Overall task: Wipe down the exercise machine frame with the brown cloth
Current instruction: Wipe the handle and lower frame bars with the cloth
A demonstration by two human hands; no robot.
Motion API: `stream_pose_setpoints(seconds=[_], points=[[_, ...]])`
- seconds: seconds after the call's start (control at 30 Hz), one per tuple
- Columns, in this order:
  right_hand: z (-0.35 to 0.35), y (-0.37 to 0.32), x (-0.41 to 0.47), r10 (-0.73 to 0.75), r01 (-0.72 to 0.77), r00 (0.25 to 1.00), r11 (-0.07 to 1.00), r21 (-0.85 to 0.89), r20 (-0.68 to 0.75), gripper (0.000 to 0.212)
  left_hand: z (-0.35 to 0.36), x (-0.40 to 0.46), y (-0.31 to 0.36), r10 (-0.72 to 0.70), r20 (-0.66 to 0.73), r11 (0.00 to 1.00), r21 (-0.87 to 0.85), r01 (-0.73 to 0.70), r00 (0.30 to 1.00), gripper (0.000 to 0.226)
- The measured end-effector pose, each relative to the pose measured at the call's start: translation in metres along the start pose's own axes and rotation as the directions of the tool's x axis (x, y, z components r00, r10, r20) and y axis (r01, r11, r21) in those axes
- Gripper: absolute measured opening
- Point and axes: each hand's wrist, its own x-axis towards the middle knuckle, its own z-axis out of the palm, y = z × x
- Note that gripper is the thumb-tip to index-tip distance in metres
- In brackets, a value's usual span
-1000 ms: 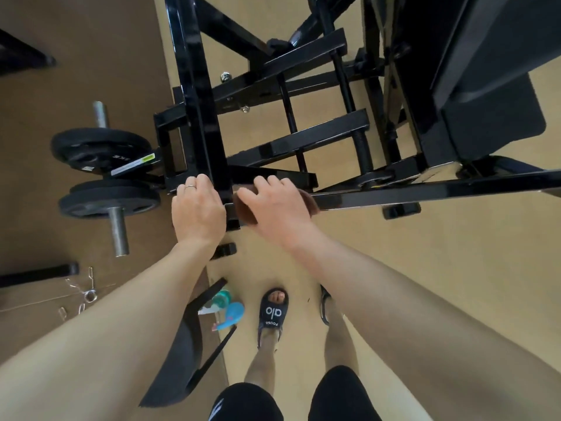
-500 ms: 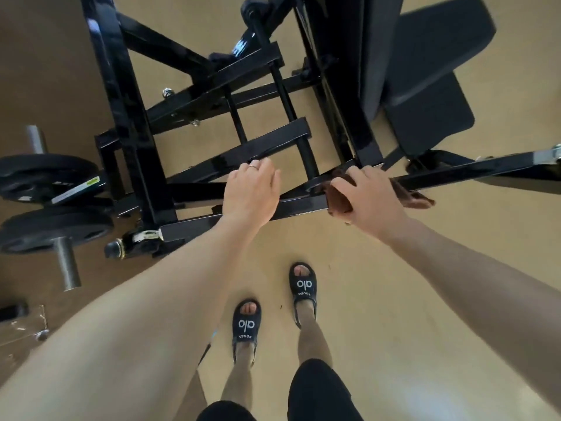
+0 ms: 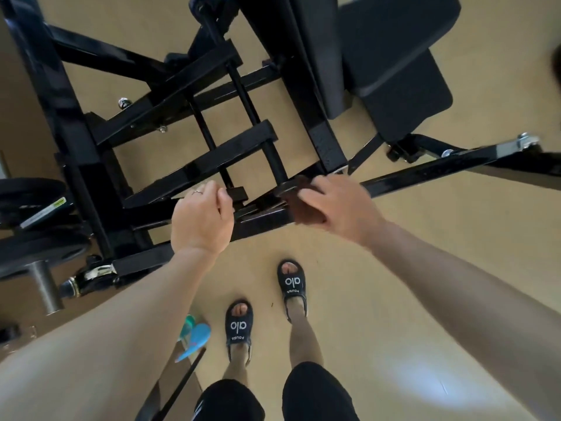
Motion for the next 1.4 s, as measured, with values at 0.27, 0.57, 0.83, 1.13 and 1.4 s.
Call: stream_pose_setpoints(seconds=[0.27,0.57,0.83,1.13,1.4], points=[[-0.014,-0.004,0.011,0.124,-0.114,0.976,0.991,-0.068,0.176,0.056,-0.003,-0.001,0.004,0.027,-0.005,1.000,0.004,-0.027,1.000,0.033],[0.005,-0.074,0.045,-0.103,0.099,0.994,0.990,0.096,0.039,0.048,-0.004,-0.001,0.007,-0.010,0.000,1.000,0.012,0.010,1.000,0.034],[-0.019,0.059,-0.020,0.136,-0.139,0.990,0.987,0.084,0.044,0.043,-0.003,-0.002,0.006,0.002,-0.039,1.000,0.006,-0.001,0.999,0.030],[0.009,-0.096,0.036,0.071,-0.071,0.997,0.997,0.007,-0.005,0.048,0.001,0.000,0.001,0.093,-0.049,0.995,0.024,-0.092,0.994,0.035],[0.024,-0.102,0.046,-0.005,0.004,0.991,1.000,-0.007,-0.134,0.033,0.002,0.000,0.008,0.097,-0.023,0.984,0.149,-0.093,0.995,0.031]])
